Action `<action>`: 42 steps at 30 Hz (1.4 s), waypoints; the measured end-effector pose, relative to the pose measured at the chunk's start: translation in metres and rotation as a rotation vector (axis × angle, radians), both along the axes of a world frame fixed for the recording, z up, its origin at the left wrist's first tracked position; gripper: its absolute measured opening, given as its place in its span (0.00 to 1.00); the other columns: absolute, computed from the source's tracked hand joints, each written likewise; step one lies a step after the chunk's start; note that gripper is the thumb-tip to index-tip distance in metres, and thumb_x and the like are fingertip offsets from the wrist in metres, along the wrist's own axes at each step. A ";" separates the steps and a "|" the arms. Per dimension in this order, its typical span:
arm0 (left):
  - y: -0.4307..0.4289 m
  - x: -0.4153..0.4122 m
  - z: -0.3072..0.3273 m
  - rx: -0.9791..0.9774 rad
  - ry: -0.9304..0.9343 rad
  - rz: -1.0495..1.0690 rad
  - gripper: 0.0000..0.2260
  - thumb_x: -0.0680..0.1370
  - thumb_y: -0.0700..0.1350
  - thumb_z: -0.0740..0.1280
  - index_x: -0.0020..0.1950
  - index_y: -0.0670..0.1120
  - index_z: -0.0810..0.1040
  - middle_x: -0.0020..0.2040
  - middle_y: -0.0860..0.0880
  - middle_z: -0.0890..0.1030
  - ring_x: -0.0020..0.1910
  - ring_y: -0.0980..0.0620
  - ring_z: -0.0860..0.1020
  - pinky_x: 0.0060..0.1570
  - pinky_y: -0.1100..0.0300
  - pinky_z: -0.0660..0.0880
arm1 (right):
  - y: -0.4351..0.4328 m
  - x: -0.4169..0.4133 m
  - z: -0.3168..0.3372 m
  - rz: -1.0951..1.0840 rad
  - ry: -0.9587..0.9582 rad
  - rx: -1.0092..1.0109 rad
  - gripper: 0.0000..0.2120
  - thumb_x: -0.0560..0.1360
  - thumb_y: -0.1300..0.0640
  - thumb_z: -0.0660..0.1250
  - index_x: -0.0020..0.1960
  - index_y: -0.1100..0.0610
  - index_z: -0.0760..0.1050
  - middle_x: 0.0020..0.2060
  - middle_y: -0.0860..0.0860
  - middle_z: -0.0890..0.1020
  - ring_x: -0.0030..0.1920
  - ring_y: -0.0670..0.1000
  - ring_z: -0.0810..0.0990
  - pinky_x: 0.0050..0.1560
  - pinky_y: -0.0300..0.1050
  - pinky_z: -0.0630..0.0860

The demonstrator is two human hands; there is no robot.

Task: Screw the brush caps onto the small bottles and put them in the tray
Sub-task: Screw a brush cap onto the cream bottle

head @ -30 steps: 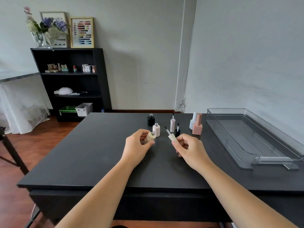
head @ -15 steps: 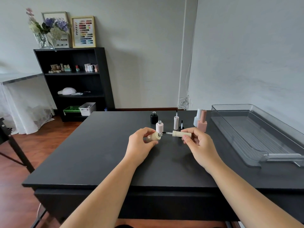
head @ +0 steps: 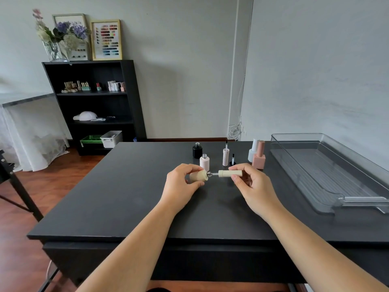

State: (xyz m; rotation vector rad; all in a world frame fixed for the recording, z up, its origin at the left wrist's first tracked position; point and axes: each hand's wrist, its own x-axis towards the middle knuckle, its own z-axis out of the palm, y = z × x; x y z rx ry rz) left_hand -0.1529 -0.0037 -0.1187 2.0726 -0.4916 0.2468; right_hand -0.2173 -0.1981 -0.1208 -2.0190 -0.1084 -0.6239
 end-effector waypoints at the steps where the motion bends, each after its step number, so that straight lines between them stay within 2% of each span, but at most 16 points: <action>1: 0.000 0.000 0.000 0.006 -0.012 -0.006 0.15 0.69 0.41 0.75 0.52 0.55 0.80 0.50 0.57 0.79 0.48 0.57 0.75 0.48 0.65 0.73 | 0.001 0.000 0.000 0.003 -0.005 -0.014 0.10 0.76 0.60 0.66 0.49 0.45 0.78 0.36 0.46 0.80 0.34 0.47 0.75 0.36 0.31 0.70; 3: 0.000 0.000 0.000 0.010 -0.022 -0.025 0.15 0.69 0.40 0.75 0.51 0.56 0.81 0.49 0.57 0.78 0.48 0.58 0.75 0.49 0.65 0.73 | 0.002 0.000 -0.001 0.016 -0.007 -0.046 0.13 0.76 0.61 0.65 0.51 0.44 0.78 0.38 0.46 0.81 0.37 0.48 0.76 0.37 0.33 0.71; 6: -0.001 -0.001 -0.001 -0.006 -0.006 -0.048 0.16 0.68 0.39 0.75 0.50 0.56 0.81 0.49 0.57 0.79 0.49 0.57 0.77 0.51 0.66 0.75 | 0.003 0.002 -0.002 0.047 -0.002 -0.108 0.15 0.77 0.63 0.63 0.53 0.44 0.77 0.40 0.45 0.81 0.40 0.45 0.78 0.38 0.28 0.70; 9: -0.001 -0.001 0.000 -0.023 0.016 -0.054 0.16 0.67 0.38 0.76 0.49 0.56 0.82 0.49 0.56 0.80 0.47 0.56 0.79 0.50 0.68 0.75 | 0.004 0.006 -0.003 0.064 0.030 -0.153 0.13 0.77 0.63 0.62 0.55 0.47 0.76 0.41 0.48 0.82 0.43 0.48 0.80 0.42 0.35 0.73; 14: 0.000 -0.001 0.000 -0.072 0.071 -0.016 0.15 0.66 0.38 0.77 0.49 0.52 0.82 0.48 0.55 0.81 0.45 0.60 0.80 0.44 0.76 0.73 | 0.002 0.014 -0.001 0.057 0.055 -0.150 0.06 0.77 0.59 0.63 0.50 0.49 0.75 0.37 0.47 0.82 0.36 0.46 0.78 0.39 0.36 0.71; 16: -0.001 -0.001 0.000 -0.060 0.081 -0.016 0.15 0.66 0.38 0.77 0.50 0.50 0.82 0.48 0.54 0.81 0.46 0.59 0.80 0.45 0.74 0.75 | 0.001 0.017 0.001 0.039 0.055 -0.179 0.05 0.78 0.54 0.62 0.45 0.50 0.76 0.32 0.47 0.81 0.31 0.43 0.75 0.33 0.32 0.69; 19: -0.001 0.000 0.001 -0.063 0.078 -0.015 0.15 0.66 0.39 0.77 0.50 0.50 0.82 0.49 0.54 0.81 0.47 0.58 0.80 0.47 0.71 0.76 | -0.001 0.022 0.004 -0.008 0.078 -0.157 0.12 0.77 0.49 0.62 0.40 0.54 0.77 0.26 0.49 0.79 0.26 0.42 0.72 0.30 0.31 0.67; 23: -0.001 0.001 0.001 -0.072 0.069 -0.007 0.14 0.66 0.40 0.77 0.49 0.52 0.82 0.48 0.55 0.82 0.47 0.58 0.79 0.47 0.71 0.75 | -0.003 0.020 -0.001 0.054 0.082 -0.048 0.04 0.77 0.53 0.64 0.50 0.47 0.77 0.35 0.48 0.81 0.34 0.43 0.76 0.39 0.30 0.71; 25: -0.001 0.001 0.002 -0.081 0.073 -0.007 0.14 0.66 0.40 0.77 0.49 0.52 0.82 0.47 0.55 0.82 0.47 0.57 0.80 0.47 0.72 0.76 | -0.004 0.017 -0.003 0.074 0.064 -0.038 0.06 0.76 0.57 0.65 0.50 0.47 0.76 0.37 0.46 0.79 0.37 0.44 0.76 0.40 0.29 0.71; 28: 0.000 0.000 0.003 -0.071 0.088 -0.028 0.15 0.66 0.39 0.77 0.49 0.53 0.82 0.48 0.54 0.82 0.47 0.56 0.80 0.50 0.67 0.77 | -0.002 0.017 -0.001 0.020 0.057 -0.070 0.05 0.77 0.55 0.63 0.44 0.51 0.77 0.33 0.48 0.80 0.34 0.48 0.77 0.37 0.36 0.72; 30: 0.001 -0.001 0.004 -0.058 0.103 -0.045 0.15 0.65 0.39 0.78 0.48 0.53 0.82 0.49 0.53 0.82 0.48 0.55 0.80 0.52 0.64 0.77 | 0.000 0.018 0.000 -0.019 0.075 -0.088 0.12 0.78 0.52 0.61 0.39 0.54 0.76 0.28 0.50 0.79 0.28 0.47 0.74 0.35 0.42 0.72; 32: 0.002 -0.002 0.004 -0.054 0.109 -0.044 0.15 0.65 0.39 0.78 0.48 0.54 0.82 0.49 0.53 0.82 0.48 0.54 0.80 0.53 0.62 0.77 | 0.000 0.017 0.000 -0.021 0.090 -0.090 0.14 0.79 0.51 0.60 0.37 0.53 0.75 0.26 0.50 0.79 0.26 0.45 0.72 0.33 0.41 0.72; 35: 0.001 -0.003 0.003 -0.067 0.116 -0.025 0.15 0.65 0.39 0.77 0.49 0.52 0.82 0.48 0.53 0.82 0.47 0.54 0.80 0.52 0.61 0.77 | -0.001 0.014 -0.002 0.075 0.108 -0.034 0.03 0.76 0.55 0.64 0.47 0.48 0.76 0.31 0.48 0.80 0.31 0.47 0.74 0.38 0.38 0.73; 37: 0.000 -0.004 0.003 -0.067 0.114 -0.024 0.15 0.65 0.39 0.77 0.49 0.52 0.83 0.47 0.53 0.82 0.47 0.54 0.80 0.52 0.62 0.77 | -0.002 0.013 -0.005 0.102 0.092 -0.046 0.07 0.76 0.59 0.64 0.50 0.47 0.73 0.35 0.48 0.80 0.33 0.47 0.74 0.37 0.33 0.71; 40: 0.001 -0.004 0.005 -0.064 0.111 -0.028 0.15 0.65 0.39 0.77 0.48 0.53 0.83 0.48 0.53 0.82 0.48 0.53 0.80 0.52 0.62 0.77 | -0.001 0.014 -0.002 0.065 0.085 -0.113 0.04 0.78 0.54 0.61 0.45 0.49 0.72 0.31 0.49 0.79 0.30 0.48 0.73 0.33 0.36 0.70; 42: 0.002 -0.004 0.006 -0.073 0.112 -0.032 0.15 0.65 0.39 0.77 0.48 0.52 0.83 0.48 0.52 0.83 0.48 0.53 0.80 0.53 0.60 0.77 | 0.000 0.016 -0.003 0.014 0.099 -0.135 0.11 0.78 0.48 0.60 0.38 0.49 0.72 0.25 0.48 0.75 0.26 0.44 0.69 0.31 0.37 0.67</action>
